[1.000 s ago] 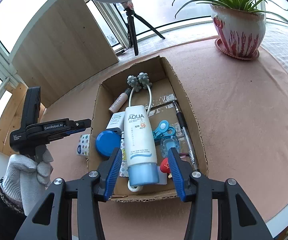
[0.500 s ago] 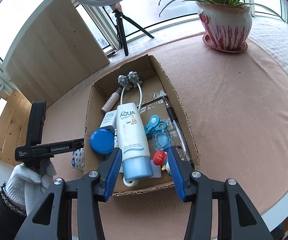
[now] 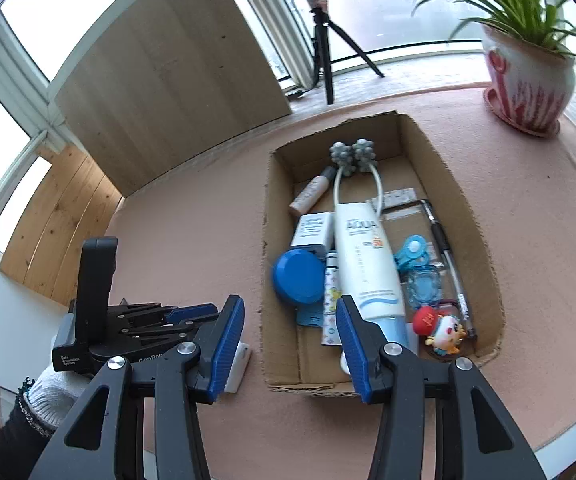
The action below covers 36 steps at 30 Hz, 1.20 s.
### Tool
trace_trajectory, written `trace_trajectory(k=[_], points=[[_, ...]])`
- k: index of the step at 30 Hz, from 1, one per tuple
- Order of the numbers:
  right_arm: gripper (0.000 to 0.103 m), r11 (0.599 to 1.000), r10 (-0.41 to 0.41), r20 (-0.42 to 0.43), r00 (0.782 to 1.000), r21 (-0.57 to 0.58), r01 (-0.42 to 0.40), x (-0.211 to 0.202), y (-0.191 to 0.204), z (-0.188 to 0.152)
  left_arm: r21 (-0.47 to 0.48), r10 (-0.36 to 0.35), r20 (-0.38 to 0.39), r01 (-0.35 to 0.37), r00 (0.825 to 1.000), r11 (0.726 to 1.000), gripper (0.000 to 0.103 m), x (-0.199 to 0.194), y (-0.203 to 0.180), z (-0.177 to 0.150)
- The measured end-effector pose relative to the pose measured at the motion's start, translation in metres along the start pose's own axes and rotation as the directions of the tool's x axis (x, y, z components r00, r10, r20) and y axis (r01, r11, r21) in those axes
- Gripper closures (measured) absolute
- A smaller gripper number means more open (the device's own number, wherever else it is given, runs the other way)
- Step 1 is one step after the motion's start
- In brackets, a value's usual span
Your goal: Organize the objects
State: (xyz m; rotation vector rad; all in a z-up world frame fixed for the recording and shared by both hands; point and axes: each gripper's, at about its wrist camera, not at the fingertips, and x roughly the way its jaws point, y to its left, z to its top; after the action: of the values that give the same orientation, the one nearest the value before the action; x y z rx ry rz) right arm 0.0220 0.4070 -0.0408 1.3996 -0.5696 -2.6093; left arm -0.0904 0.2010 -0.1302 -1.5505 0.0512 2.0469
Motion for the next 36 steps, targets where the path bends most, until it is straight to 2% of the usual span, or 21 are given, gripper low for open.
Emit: trace_trajectory(k=[5, 10, 17, 21, 27, 31, 36], points=[[0.059, 0.993, 0.06, -0.064, 0.996, -0.096, -0.066, 0.022, 0.034, 0.002, -0.129, -0.012, 0.086, 0.023, 0.996, 0.991, 0.078, -0.044, 0.03, -0.032], [0.059, 0.974, 0.097, -0.157, 0.983, -0.187, -0.126, 0.053, 0.064, 0.002, -0.193, -0.045, 0.097, 0.063, 0.994, 0.979, 0.078, -0.069, 0.047, -0.067], [0.059, 0.961, 0.112, -0.29, 0.95, -0.214, -0.178, 0.095, 0.084, -0.005, -0.231, -0.154, 0.081, 0.169, 0.985, 0.958, 0.078, -0.05, 0.022, -0.094], [0.059, 0.961, 0.117, -0.346, 0.931, -0.199, -0.195, 0.107, 0.086, -0.01, -0.239, -0.185, 0.078, 0.198, 0.98, 0.951, 0.078, -0.036, 0.014, -0.099], [0.059, 0.972, 0.085, -0.36, 0.929, -0.175, -0.157, 0.114, 0.084, -0.013, -0.259, -0.192, 0.09, 0.209, 0.977, 0.943, 0.078, -0.024, 0.019, -0.09], [0.059, 0.973, 0.066, -0.374, 0.925, -0.18, -0.142, 0.119, 0.09, -0.014, -0.241, -0.195, 0.079, 0.208, 0.978, 0.948, 0.078, -0.017, 0.018, -0.083], [0.059, 0.978, 0.03, -0.406, 0.913, -0.178, -0.111, 0.132, 0.097, -0.015, -0.237, -0.193, 0.079, 0.207, 0.978, 0.949, 0.078, -0.014, 0.02, -0.077]])
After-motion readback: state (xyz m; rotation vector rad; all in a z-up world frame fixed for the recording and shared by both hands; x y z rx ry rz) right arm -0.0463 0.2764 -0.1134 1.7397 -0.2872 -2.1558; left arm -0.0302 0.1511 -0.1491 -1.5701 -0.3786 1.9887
